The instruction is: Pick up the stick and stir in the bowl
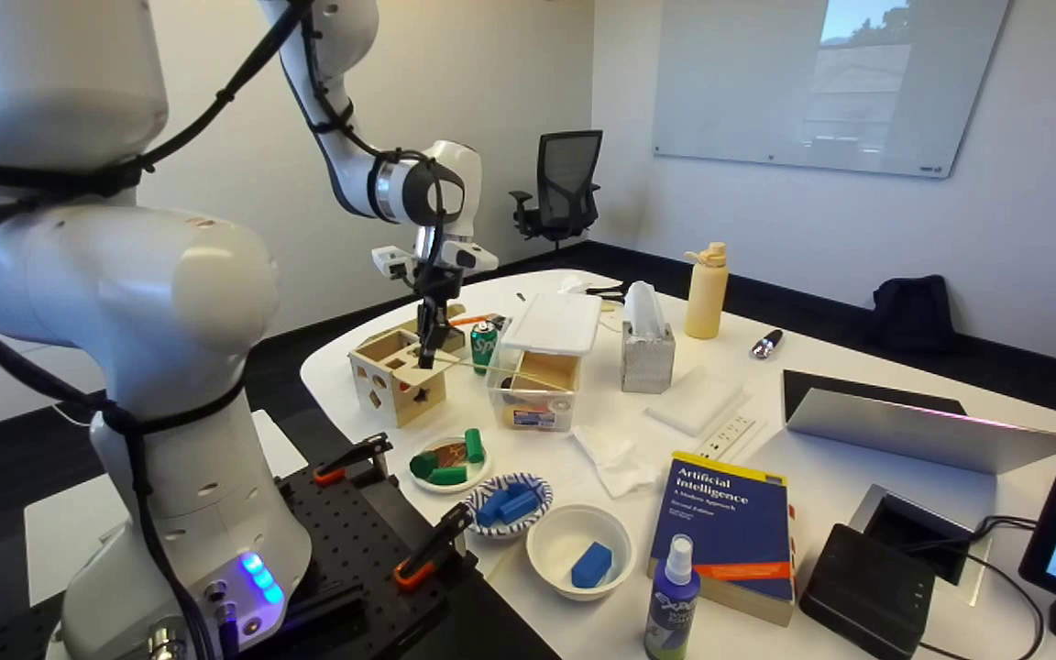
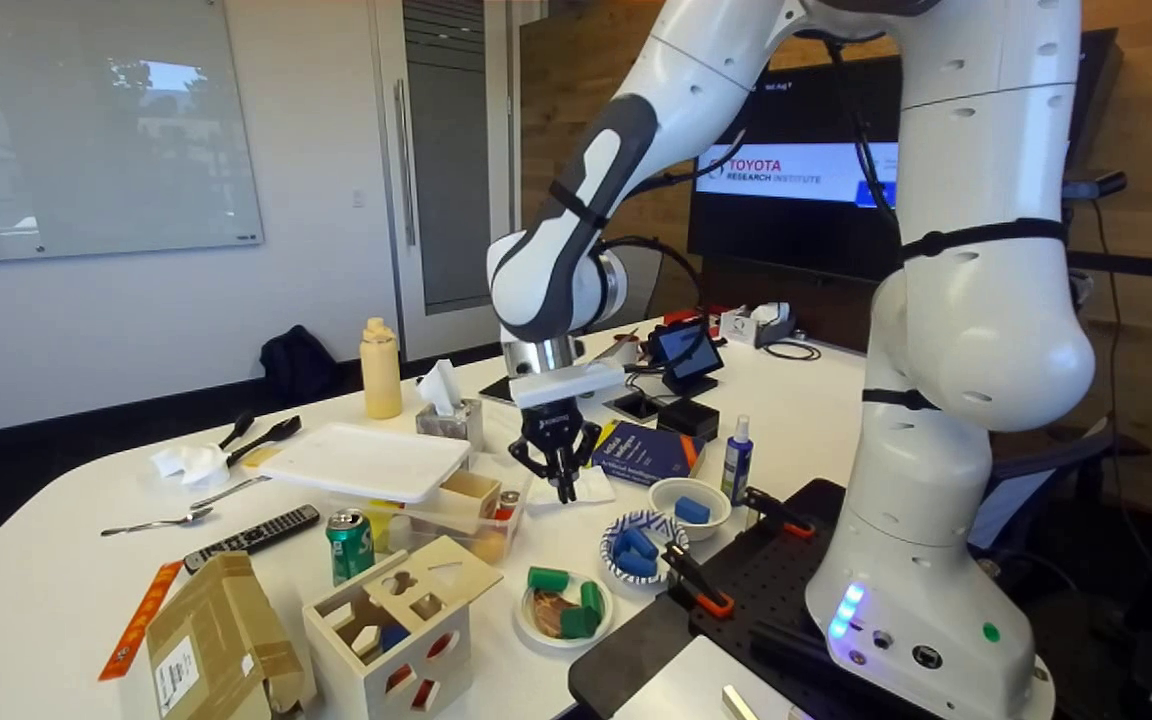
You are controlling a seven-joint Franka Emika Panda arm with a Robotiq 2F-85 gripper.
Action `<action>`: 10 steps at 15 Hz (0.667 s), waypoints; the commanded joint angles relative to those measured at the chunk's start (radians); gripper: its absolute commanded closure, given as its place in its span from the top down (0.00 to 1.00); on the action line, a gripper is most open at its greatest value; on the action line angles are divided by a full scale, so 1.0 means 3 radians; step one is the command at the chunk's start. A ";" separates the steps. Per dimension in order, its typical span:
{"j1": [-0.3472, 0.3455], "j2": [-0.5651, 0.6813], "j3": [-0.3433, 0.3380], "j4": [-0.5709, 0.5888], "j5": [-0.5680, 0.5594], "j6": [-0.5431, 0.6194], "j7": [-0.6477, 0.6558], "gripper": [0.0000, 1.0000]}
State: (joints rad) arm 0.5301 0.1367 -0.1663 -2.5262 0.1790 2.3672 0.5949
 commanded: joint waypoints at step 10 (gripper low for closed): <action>-0.1398 -0.0181 0.0615 -0.0870 0.1603 -0.0138 -0.1330 0.02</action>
State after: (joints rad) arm 0.1534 0.0255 0.0046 -2.7888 0.6366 2.2754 0.2224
